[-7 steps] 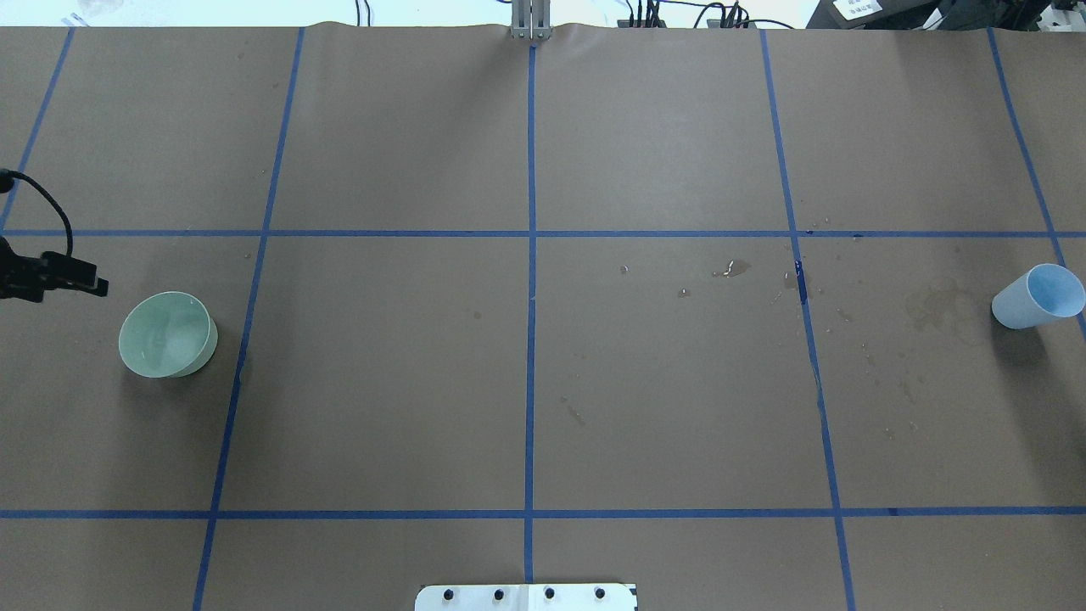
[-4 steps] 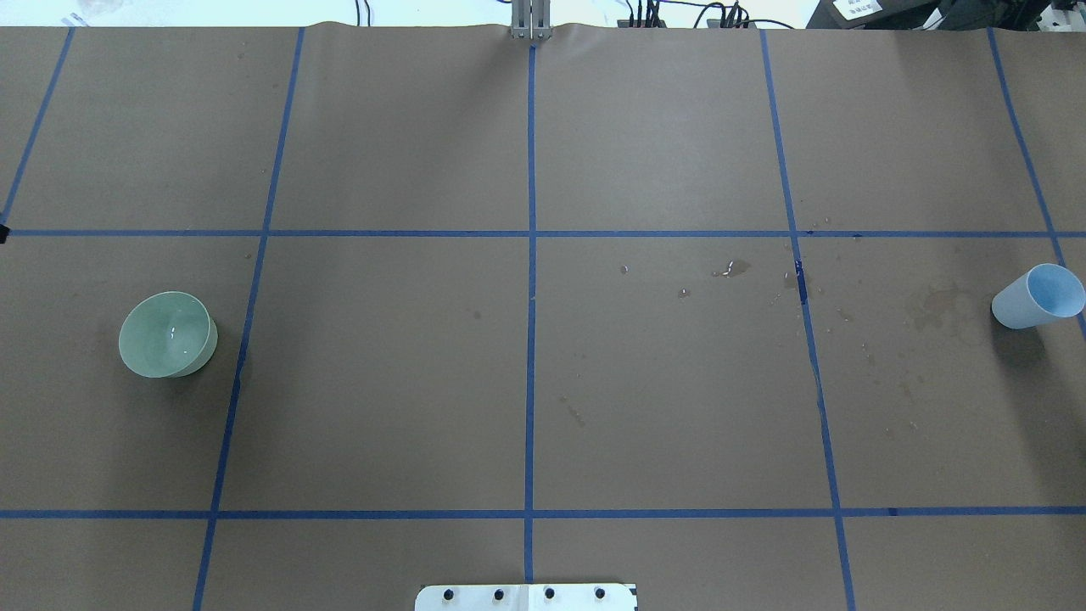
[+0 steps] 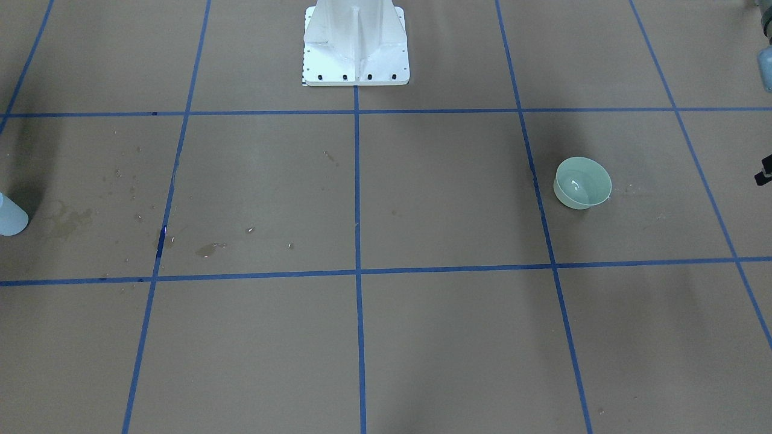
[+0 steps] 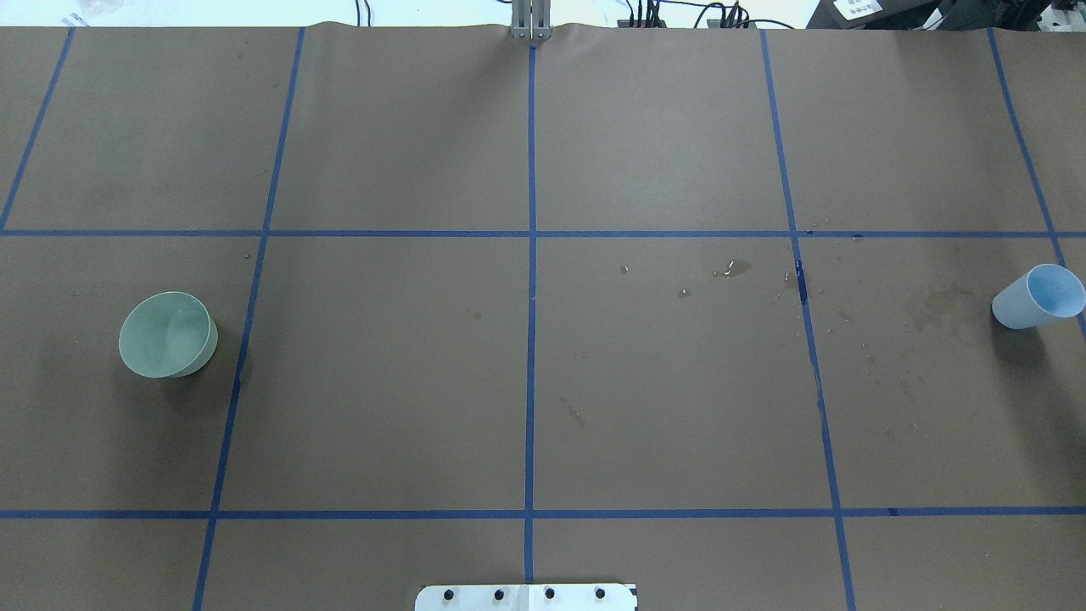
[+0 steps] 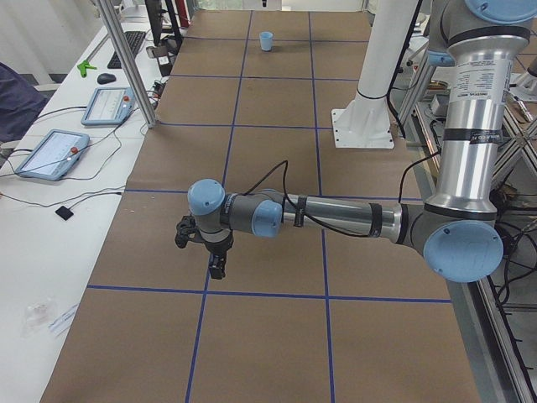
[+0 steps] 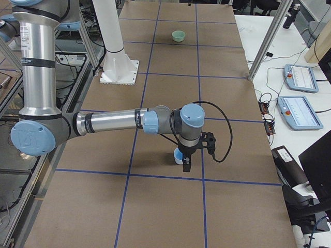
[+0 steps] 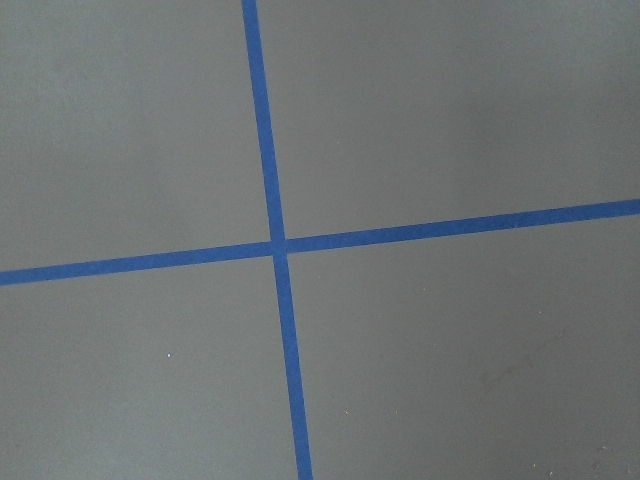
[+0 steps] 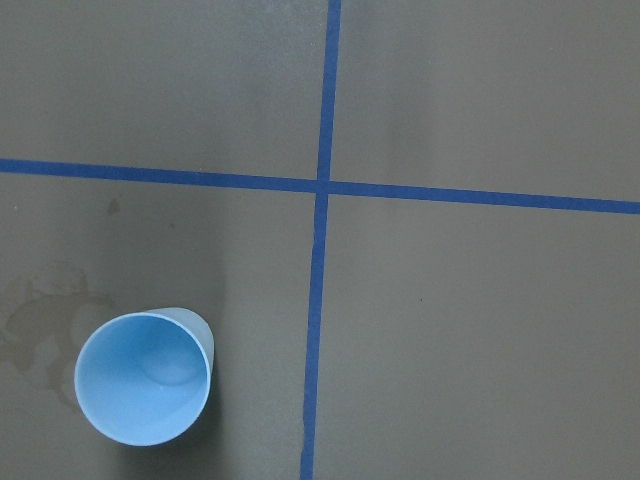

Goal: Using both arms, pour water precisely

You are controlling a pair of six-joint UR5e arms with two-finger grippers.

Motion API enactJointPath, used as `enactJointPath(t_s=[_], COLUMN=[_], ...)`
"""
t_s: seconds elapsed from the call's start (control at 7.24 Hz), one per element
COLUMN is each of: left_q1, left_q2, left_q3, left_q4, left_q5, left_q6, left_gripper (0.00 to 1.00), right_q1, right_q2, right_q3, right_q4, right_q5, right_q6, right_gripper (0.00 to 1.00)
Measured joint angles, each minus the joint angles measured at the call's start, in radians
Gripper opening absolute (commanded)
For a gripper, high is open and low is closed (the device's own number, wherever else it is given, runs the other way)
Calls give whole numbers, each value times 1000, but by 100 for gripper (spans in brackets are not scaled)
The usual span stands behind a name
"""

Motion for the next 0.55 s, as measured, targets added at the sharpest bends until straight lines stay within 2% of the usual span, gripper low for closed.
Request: enactJointPath(t_s=[0.28, 0.55], left_q1=[-32, -72], left_q2=[16, 24], left_q3=[5, 9], left_q4=[0, 1], left_q5=[-13, 37], left_q6=[21, 104], left_gripper=[100, 100], right_q1=[-13, -18], right_q2=[6, 9], right_q3=[1, 3], right_q4=[1, 1], right_q5=[5, 10], right_q6=[12, 11], right_gripper=[99, 99])
